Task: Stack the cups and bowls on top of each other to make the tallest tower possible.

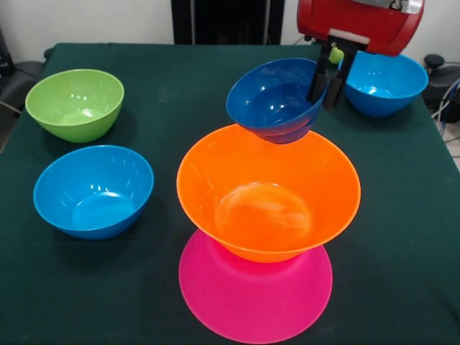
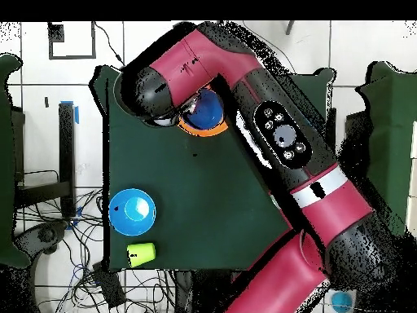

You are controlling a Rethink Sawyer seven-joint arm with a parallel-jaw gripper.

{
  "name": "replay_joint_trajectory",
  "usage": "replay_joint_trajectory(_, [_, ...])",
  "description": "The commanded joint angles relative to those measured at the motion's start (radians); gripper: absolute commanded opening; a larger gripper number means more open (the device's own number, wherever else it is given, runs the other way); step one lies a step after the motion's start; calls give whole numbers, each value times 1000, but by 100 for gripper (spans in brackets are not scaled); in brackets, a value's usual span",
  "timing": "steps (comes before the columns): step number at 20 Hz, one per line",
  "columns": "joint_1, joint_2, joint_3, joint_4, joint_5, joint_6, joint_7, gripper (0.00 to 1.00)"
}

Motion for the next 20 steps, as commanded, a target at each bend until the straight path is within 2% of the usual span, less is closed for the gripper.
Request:
replay_joint_trajectory(1, [28, 15, -63, 44, -110, 69, -255, 0])
replay_joint_trajectory(4, [33, 11, -62, 57, -132, 60, -274, 0])
replay_joint_trajectory(8, [39, -4, -73, 72, -140, 101, -319, 0])
replay_joint_trajectory(15, [28, 18, -89, 59, -163, 94, -312, 0])
replay_joint_trajectory(20, [42, 15, -84, 85, -165, 104, -345, 0])
